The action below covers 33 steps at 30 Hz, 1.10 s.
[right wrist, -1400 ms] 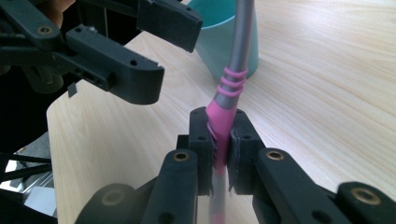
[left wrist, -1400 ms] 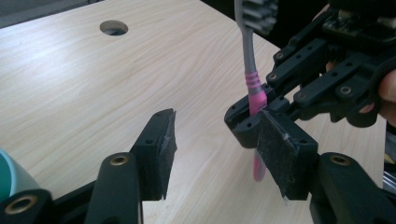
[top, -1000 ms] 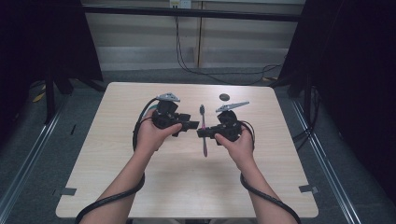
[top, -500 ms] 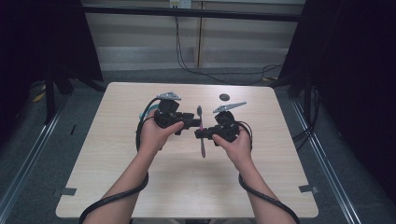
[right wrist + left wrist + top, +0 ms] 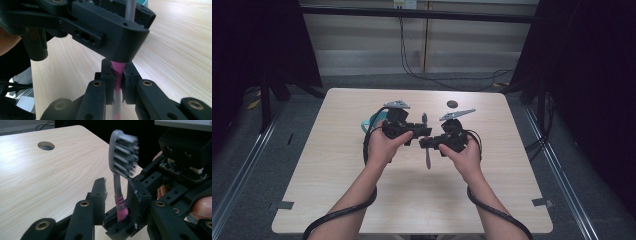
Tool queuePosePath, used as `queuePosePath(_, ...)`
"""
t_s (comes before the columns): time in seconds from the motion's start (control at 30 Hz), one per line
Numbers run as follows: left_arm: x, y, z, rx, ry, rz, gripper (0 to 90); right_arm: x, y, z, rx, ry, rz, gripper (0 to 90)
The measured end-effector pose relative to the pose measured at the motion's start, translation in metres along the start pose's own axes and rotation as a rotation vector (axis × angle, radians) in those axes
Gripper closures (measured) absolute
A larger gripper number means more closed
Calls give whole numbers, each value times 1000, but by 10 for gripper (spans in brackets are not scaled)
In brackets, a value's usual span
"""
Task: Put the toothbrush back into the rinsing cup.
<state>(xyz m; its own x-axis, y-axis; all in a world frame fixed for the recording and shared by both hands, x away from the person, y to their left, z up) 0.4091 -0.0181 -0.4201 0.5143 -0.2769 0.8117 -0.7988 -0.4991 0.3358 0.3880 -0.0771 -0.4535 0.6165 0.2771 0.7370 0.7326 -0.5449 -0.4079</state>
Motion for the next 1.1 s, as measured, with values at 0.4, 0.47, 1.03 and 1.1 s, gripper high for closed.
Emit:
queuePosePath(0.4, -1, 4, 3, 0, 6, 5, 796, -1, 0, -1, 4, 8, 6, 820)
queuePosePath(0.47, 0, 5, 3, -3, 2, -1, 813, -1, 0, -1, 3, 10, 7, 820)
queuePosePath(1.03, 0, 8, 3, 27, -1, 13, 834, -1, -1, 3, 15, 47, 27, 817)
queuePosePath(1.1, 0, 7, 3, 34, -7, 23, 834, -1, -2, 3, 14, 49, 25, 815)
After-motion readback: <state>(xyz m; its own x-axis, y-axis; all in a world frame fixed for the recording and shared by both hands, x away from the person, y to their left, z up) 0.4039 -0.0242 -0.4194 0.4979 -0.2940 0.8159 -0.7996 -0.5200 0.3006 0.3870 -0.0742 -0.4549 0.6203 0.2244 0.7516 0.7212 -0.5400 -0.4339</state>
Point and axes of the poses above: each handheld gripper's, and its own axes: z roughly forward along the jaws, x roughly out of its top, y roughly to its right, the point moved 9 cm from there along z, roughly forward along the jaws, and after that the axes turned 3 degrees about x, right-handed, at the moved point
